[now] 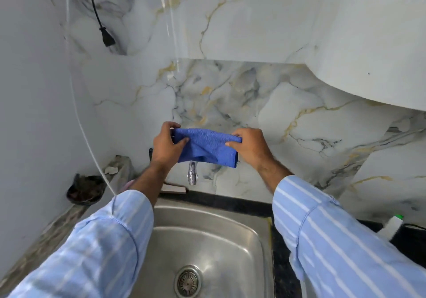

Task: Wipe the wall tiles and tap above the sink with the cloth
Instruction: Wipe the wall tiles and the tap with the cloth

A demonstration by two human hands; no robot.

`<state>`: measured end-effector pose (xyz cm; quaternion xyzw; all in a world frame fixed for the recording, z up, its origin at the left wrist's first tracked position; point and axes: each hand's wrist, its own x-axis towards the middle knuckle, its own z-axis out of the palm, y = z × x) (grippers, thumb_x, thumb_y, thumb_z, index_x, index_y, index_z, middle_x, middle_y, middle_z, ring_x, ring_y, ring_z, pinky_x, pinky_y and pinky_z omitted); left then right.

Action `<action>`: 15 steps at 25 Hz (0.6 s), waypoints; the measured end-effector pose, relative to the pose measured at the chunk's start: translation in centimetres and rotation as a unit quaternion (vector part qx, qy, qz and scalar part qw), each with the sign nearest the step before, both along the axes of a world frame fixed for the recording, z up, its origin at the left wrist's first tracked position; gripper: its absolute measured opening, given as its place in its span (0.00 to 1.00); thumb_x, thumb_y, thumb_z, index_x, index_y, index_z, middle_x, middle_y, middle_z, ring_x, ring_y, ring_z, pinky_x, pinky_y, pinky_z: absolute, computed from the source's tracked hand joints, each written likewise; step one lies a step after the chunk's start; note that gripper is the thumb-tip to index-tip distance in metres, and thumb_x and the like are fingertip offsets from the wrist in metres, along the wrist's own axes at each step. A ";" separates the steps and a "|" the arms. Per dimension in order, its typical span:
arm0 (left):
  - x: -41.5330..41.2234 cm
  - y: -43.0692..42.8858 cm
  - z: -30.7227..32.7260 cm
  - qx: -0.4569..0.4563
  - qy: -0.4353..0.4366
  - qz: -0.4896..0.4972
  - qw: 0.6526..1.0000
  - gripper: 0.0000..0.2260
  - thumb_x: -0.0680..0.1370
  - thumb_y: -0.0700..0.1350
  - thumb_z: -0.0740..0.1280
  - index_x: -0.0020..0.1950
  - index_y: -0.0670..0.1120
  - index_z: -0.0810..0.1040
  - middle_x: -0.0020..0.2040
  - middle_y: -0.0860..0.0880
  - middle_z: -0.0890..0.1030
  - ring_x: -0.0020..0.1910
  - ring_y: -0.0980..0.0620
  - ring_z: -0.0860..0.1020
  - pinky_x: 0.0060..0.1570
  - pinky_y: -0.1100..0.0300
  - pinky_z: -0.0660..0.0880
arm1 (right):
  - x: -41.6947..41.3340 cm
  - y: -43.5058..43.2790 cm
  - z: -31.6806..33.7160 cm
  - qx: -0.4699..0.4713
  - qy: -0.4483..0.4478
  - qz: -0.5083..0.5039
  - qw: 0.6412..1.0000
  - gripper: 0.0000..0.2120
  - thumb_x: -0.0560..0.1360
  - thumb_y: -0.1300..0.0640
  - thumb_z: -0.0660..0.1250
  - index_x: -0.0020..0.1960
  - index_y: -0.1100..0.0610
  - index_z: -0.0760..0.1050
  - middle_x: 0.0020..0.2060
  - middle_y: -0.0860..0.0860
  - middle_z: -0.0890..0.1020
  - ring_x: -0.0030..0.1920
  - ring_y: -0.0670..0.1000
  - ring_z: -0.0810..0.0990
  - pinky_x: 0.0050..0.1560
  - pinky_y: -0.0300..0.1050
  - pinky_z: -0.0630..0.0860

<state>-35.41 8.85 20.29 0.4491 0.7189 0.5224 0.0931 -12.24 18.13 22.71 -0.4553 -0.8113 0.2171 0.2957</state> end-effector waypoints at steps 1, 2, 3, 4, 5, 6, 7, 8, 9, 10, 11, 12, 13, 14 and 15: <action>-1.1 0.7 -0.1 -0.008 -0.004 0.007 1.000 0.18 0.73 0.43 0.75 0.57 0.52 0.72 0.50 0.51 0.81 0.48 0.49 0.81 0.51 0.55 0.79 | -1.3 0.7 -0.3 -0.006 0.014 -0.009 1.000 0.08 0.78 0.57 0.80 0.50 0.62 0.87 0.39 0.53 0.83 0.41 0.53 0.79 0.40 0.42 0.73; -1.9 1.3 -0.3 -0.019 -0.010 0.012 1.000 0.18 0.73 0.43 0.75 0.58 0.51 0.72 0.50 0.50 0.81 0.48 0.48 0.81 0.52 0.54 0.80 | -2.3 1.4 -0.8 -0.012 0.024 -0.020 0.999 0.09 0.76 0.56 0.81 0.48 0.62 0.87 0.37 0.52 0.82 0.39 0.51 0.78 0.37 0.39 0.70; -2.7 2.0 -0.6 -0.031 -0.011 0.016 0.999 0.19 0.73 0.43 0.75 0.59 0.51 0.72 0.50 0.50 0.81 0.48 0.47 0.82 0.52 0.53 0.80 | -3.4 2.2 -1.4 -0.019 0.033 -0.032 0.999 0.10 0.75 0.56 0.82 0.46 0.62 0.86 0.36 0.53 0.82 0.38 0.51 0.77 0.36 0.38 0.69; -3.3 2.7 -1.1 -0.041 -0.010 0.016 0.999 0.19 0.73 0.42 0.75 0.60 0.50 0.71 0.50 0.49 0.81 0.49 0.47 0.82 0.52 0.53 0.80 | -4.1 2.8 -2.2 -0.025 0.037 -0.047 0.998 0.10 0.75 0.56 0.83 0.46 0.63 0.86 0.37 0.55 0.84 0.38 0.51 0.78 0.38 0.39 0.70; -3.7 3.5 -1.6 -0.050 -0.007 0.016 0.999 0.20 0.73 0.42 0.75 0.60 0.48 0.71 0.50 0.49 0.81 0.49 0.46 0.82 0.50 0.54 0.80 | -4.6 3.3 -2.8 -0.028 0.039 -0.059 0.997 0.11 0.75 0.56 0.83 0.46 0.63 0.86 0.39 0.56 0.85 0.39 0.51 0.79 0.40 0.41 0.72; -4.1 4.1 -2.1 -0.059 -0.004 0.015 0.998 0.20 0.73 0.41 0.74 0.61 0.47 0.71 0.50 0.48 0.80 0.48 0.45 0.82 0.48 0.56 0.79 | -5.1 3.7 -3.6 -0.026 0.037 -0.070 0.996 0.11 0.75 0.56 0.83 0.47 0.63 0.86 0.41 0.56 0.86 0.40 0.51 0.79 0.41 0.42 0.73; -4.2 4.7 -2.4 -0.071 0.006 0.017 0.997 0.19 0.73 0.41 0.74 0.61 0.46 0.70 0.49 0.48 0.80 0.48 0.45 0.81 0.44 0.57 0.77 | -5.4 3.9 -4.1 -0.020 0.032 -0.082 0.996 0.11 0.75 0.56 0.82 0.48 0.63 0.86 0.41 0.55 0.85 0.40 0.51 0.79 0.42 0.42 0.73; -4.2 5.4 -2.7 -0.083 0.019 0.022 0.996 0.18 0.73 0.40 0.72 0.60 0.46 0.69 0.49 0.47 0.80 0.47 0.45 0.80 0.41 0.58 0.76 | -5.8 4.1 -4.6 -0.010 0.027 -0.093 0.995 0.11 0.76 0.56 0.82 0.49 0.63 0.85 0.41 0.54 0.84 0.41 0.52 0.80 0.42 0.43 0.73; -3.9 5.8 -2.8 -0.096 0.033 0.029 0.994 0.17 0.73 0.40 0.71 0.59 0.45 0.69 0.50 0.46 0.79 0.47 0.44 0.80 0.39 0.58 0.75 | -6.0 4.3 -4.9 0.000 0.024 -0.099 0.995 0.11 0.76 0.56 0.81 0.50 0.63 0.84 0.41 0.53 0.83 0.42 0.54 0.80 0.42 0.45 0.75; -3.6 6.1 -2.9 -0.115 0.069 0.046 0.990 0.17 0.73 0.40 0.71 0.57 0.44 0.69 0.51 0.44 0.79 0.48 0.43 0.79 0.40 0.55 0.75 | -6.2 4.4 -5.2 0.006 0.022 -0.103 0.994 0.12 0.77 0.57 0.81 0.50 0.64 0.83 0.42 0.54 0.83 0.44 0.56 0.82 0.43 0.48 0.78; -3.3 6.5 -3.0 -0.140 0.144 0.076 0.977 0.17 0.72 0.41 0.71 0.57 0.43 0.69 0.54 0.43 0.77 0.51 0.42 0.77 0.43 0.52 0.76 | -6.5 4.5 -5.4 0.007 0.019 -0.106 0.994 0.12 0.77 0.57 0.80 0.51 0.64 0.82 0.44 0.56 0.84 0.46 0.58 0.84 0.46 0.51 0.81; -2.9 6.7 -3.3 -0.171 0.231 0.110 0.952 0.18 0.72 0.44 0.73 0.58 0.42 0.71 0.57 0.42 0.75 0.54 0.41 0.75 0.46 0.49 0.76 | -6.8 4.6 -5.6 0.004 0.009 -0.108 0.994 0.13 0.78 0.57 0.79 0.52 0.64 0.80 0.46 0.57 0.84 0.48 0.59 0.85 0.48 0.53 0.83; -2.4 6.8 -3.4 -0.186 0.292 0.134 0.928 0.19 0.72 0.48 0.73 0.58 0.42 0.73 0.59 0.41 0.74 0.57 0.40 0.74 0.48 0.47 0.75 | -7.1 4.5 -5.6 0.003 -0.010 -0.113 0.994 0.14 0.79 0.56 0.78 0.54 0.64 0.79 0.48 0.58 0.84 0.50 0.60 0.85 0.50 0.53 0.83; -1.6 6.8 -3.6 -0.195 0.308 0.131 0.922 0.20 0.74 0.53 0.72 0.59 0.41 0.75 0.60 0.41 0.73 0.58 0.40 0.73 0.50 0.47 0.75 | -7.2 4.4 -5.4 0.008 -0.045 -0.122 0.991 0.16 0.80 0.54 0.77 0.57 0.64 0.78 0.51 0.58 0.84 0.52 0.61 0.85 0.50 0.53 0.82; -0.5 6.9 -3.9 -0.212 0.297 0.103 0.925 0.23 0.76 0.57 0.69 0.61 0.41 0.76 0.61 0.41 0.74 0.59 0.41 0.73 0.52 0.48 0.75 | -7.3 4.1 -5.1 0.033 -0.097 -0.137 0.985 0.18 0.81 0.50 0.76 0.60 0.63 0.77 0.54 0.58 0.84 0.55 0.61 0.84 0.51 0.52 0.81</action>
